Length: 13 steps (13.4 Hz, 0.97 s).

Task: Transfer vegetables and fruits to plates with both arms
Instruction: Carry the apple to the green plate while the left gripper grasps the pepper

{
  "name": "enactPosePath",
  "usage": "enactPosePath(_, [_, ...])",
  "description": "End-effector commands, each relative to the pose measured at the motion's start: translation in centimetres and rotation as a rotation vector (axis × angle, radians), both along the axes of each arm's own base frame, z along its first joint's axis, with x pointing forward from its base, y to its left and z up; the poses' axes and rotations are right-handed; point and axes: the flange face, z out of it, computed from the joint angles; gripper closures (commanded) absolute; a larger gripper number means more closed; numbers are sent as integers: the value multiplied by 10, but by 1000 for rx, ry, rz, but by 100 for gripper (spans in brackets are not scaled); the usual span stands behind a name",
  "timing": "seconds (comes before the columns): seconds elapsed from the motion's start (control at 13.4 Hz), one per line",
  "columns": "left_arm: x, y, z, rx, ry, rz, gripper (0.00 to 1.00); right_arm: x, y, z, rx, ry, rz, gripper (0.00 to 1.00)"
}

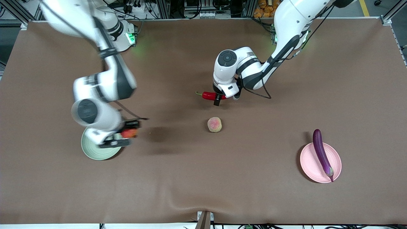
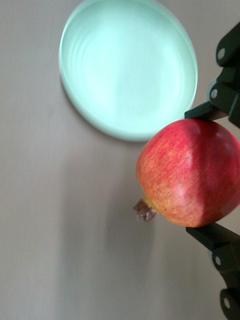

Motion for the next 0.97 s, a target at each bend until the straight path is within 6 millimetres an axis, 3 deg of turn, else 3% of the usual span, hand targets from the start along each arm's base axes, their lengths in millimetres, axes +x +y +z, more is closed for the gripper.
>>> enactPosePath(0.0, [0,-18,-18,-24,-35,48,0,-3,-87,-9,31,38,-29,100])
enactPosePath(0.07, [-2,-22,-22,-24,-32,56,0,-1,-122,-14,38,41,-47,100])
enactPosePath(0.22, [-7,-24,-24,-23,-28,56,0,-5,-166,-38,42,39,-93,100])
enactPosePath(0.37, [-11,-27,-25,-21,-27,57,0,-16,-189,-68,41,24,-132,100])
enactPosePath(0.45, [-18,-33,-25,-21,-24,46,1,-21,-189,-81,45,12,-138,100])
enactPosePath(0.52, [-23,-35,-31,-17,-15,39,17,-26,-189,-93,46,-2,-144,100])
enactPosePath(0.6, [-24,-35,-32,-15,-22,26,59,-30,-186,-103,45,-16,-143,100])
enactPosePath(0.67, [-27,-38,-32,-14,-31,13,94,-33,-185,-113,46,-30,-147,98])
enactPosePath(0.82, [-27,-36,-30,-1,-42,1,100,-34,-185,-116,46,-39,-141,90])
enactPosePath(0.9, [-21,-32,-25,9,-60,-7,100,-34,-188,-117,46,-38,-144,55])
